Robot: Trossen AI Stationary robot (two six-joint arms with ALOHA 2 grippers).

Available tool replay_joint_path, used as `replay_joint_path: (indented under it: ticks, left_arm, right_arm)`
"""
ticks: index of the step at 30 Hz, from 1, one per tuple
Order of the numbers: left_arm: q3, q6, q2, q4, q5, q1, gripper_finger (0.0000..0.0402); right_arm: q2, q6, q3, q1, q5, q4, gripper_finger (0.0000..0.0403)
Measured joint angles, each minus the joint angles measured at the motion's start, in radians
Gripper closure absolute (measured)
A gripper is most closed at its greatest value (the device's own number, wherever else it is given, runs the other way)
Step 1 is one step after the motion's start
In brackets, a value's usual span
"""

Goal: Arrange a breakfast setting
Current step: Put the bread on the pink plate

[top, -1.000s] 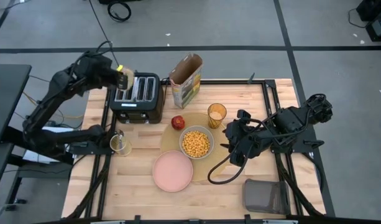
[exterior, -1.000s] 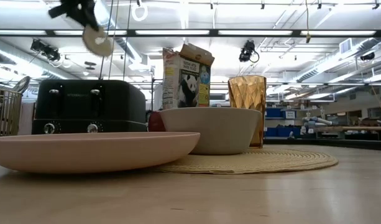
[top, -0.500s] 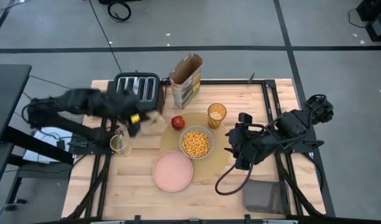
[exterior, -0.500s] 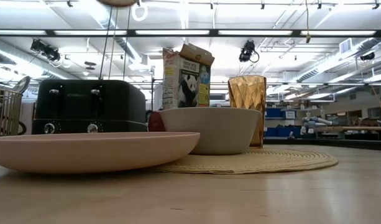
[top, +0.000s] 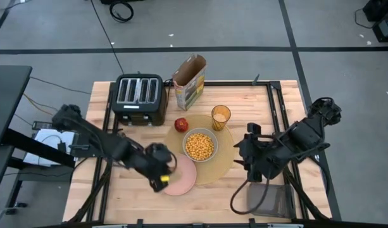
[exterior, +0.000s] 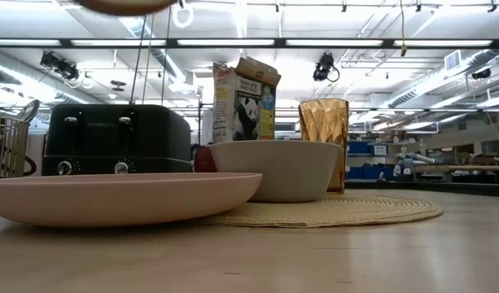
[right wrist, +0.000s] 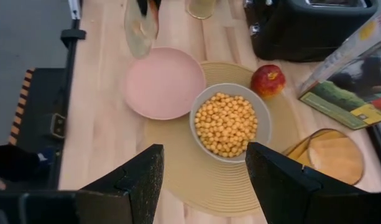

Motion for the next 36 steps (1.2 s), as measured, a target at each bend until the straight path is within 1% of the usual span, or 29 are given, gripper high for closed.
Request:
replay_joint_path:
  ticks: [3,6,10,12,15,21,26,30,33,36]
  left_arm:
    - [0.0,-0.027,0.072,0.02,-0.002,-0.019,0.0342]
    - [0.0,-0.035,0.133,0.047,0.007,-0.016,0.0342]
    - [-0.005,-0.027,0.21,0.079,0.057,0.005,0.0342]
    - [-0.032,-0.026,0.236,0.088,0.077,0.019,0.0342]
    - [-0.105,-0.035,0.242,0.139,0.082,0.038,0.0342]
    - [-0.214,-0.028,0.23,0.338,0.101,0.068,0.0342]
    - [-0.282,-0.042,0.229,0.343,0.127,0.096,0.0342]
    - [-0.297,-0.042,0.225,0.352,0.125,0.104,0.0341]
    - [-0.298,-0.035,0.225,0.349,0.101,0.109,0.033]
    - [-0.298,-0.025,0.225,0.346,0.097,0.119,0.0311]
  right_arm:
    - [0.0,0.046,0.0,0.034,0.0,0.003,0.017]
    - [0.0,0.099,-0.016,0.079,0.0,0.026,0.017]
    - [0.0,0.172,-0.062,0.136,0.0,0.081,0.017]
    - [0.0,0.211,-0.085,0.161,-0.001,0.098,0.017]
    - [0.0,0.268,-0.117,0.188,-0.001,0.134,0.0169]
    - [0.001,0.337,-0.148,0.217,-0.003,0.134,0.0169]
    - [0.0,0.34,-0.147,0.214,-0.001,0.136,0.0169]
    - [0.0,0.33,-0.147,0.213,0.001,0.136,0.0169]
    - [0.0,0.324,-0.147,0.213,0.023,0.135,0.0169]
    - [0.0,0.308,-0.147,0.21,0.03,0.135,0.0169]
